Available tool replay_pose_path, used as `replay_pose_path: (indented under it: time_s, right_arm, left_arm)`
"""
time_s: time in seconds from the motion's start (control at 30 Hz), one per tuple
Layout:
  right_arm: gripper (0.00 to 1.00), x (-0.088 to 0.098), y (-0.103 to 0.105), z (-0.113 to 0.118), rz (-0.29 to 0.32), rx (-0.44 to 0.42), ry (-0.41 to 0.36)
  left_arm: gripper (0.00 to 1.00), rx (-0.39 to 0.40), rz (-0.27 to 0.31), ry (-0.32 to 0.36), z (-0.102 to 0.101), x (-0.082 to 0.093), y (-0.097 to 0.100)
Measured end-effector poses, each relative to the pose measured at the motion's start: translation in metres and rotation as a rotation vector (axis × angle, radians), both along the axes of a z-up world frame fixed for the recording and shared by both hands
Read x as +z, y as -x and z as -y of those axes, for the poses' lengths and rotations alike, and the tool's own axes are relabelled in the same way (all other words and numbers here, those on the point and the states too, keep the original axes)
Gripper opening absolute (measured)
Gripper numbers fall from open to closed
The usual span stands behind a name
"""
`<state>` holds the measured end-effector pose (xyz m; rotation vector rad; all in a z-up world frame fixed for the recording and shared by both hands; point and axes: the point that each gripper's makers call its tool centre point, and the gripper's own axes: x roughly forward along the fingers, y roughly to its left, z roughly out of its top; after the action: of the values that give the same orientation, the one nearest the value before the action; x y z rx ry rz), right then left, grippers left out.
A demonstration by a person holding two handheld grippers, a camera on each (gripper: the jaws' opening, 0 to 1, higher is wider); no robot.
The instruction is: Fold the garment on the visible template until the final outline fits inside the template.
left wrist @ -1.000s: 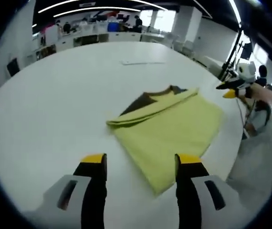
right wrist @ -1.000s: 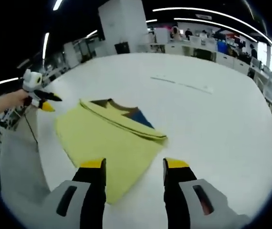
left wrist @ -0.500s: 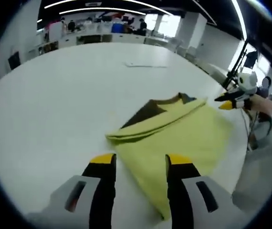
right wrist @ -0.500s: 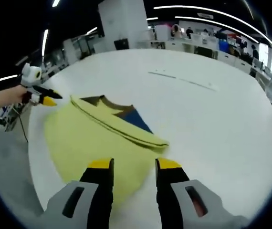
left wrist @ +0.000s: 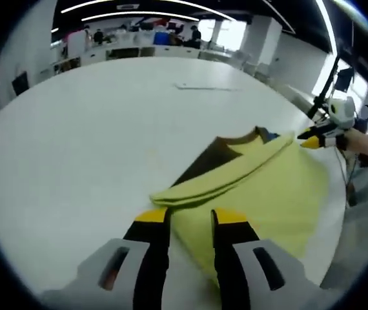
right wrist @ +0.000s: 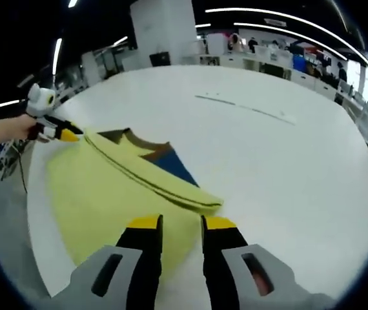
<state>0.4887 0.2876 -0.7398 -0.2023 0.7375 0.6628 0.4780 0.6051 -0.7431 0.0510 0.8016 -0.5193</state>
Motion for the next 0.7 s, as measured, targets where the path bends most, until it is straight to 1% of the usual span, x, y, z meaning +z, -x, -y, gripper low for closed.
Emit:
replay_pose_path:
  time_s: [0.03, 0.1, 0.27, 0.3, 0.33, 0.4, 0.43, 0.5, 0.53, 0.57, 0.6, 0.67, 0.7]
  right_arm:
    - [0.23, 0.0, -0.004, 0.003, 0.022, -0.003, 0.025]
    - [0.23, 0.0, -0.009, 0.007, 0.044, -0.002, 0.06]
    - [0.24, -0.004, -0.017, 0.015, 0.066, 0.038, 0.135]
    - [0.23, -0.004, -0.019, 0.017, 0.082, 0.053, 0.16]
    - [0.22, -0.001, -0.023, 0.017, 0.117, 0.082, 0.186]
    - [0.21, 0.0, -0.024, 0.015, 0.129, 0.112, 0.202]
    - [0.23, 0.0, -0.025, 0.013, 0.129, 0.135, 0.209]
    - [0.24, -0.003, -0.026, 0.014, 0.135, 0.202, 0.272]
    - [0.24, -0.005, -0.026, 0.012, 0.146, 0.251, 0.306]
    - [0.23, -0.005, -0.026, 0.011, 0.153, 0.274, 0.323]
    - [0.22, -0.004, -0.026, 0.008, 0.162, 0.304, 0.327]
    - [0.21, -0.003, -0.028, 0.006, 0.168, 0.314, 0.322]
    - [0.19, -0.002, -0.03, 0.005, 0.171, 0.316, 0.328]
  left_arm:
    - [0.21, -0.006, 0.0, -0.017, -0.001, -0.002, 0.0]
    - [0.22, -0.006, 0.003, -0.035, -0.003, -0.002, -0.001]
    - [0.21, 0.007, 0.031, -0.07, -0.014, -0.002, -0.007]
    - [0.21, 0.008, 0.035, -0.075, -0.016, -0.002, -0.008]
    - [0.21, 0.009, 0.039, -0.079, -0.019, -0.002, -0.01]
    - [0.2, 0.007, 0.045, -0.08, -0.022, -0.001, -0.013]
    - [0.2, -0.002, 0.055, -0.079, -0.021, 0.0, -0.015]
    - [0.19, -0.031, 0.067, -0.087, -0.02, 0.0, -0.017]
    - [0.19, -0.046, 0.068, -0.09, -0.018, 0.0, -0.018]
    - [0.18, -0.057, 0.069, -0.094, -0.017, -0.001, -0.018]
    - [0.16, -0.07, 0.072, -0.101, -0.016, -0.001, -0.019]
    - [0.16, -0.085, 0.079, -0.121, -0.016, -0.001, -0.021]
    - [0.15, -0.089, 0.084, -0.125, -0.016, 0.0, -0.023]
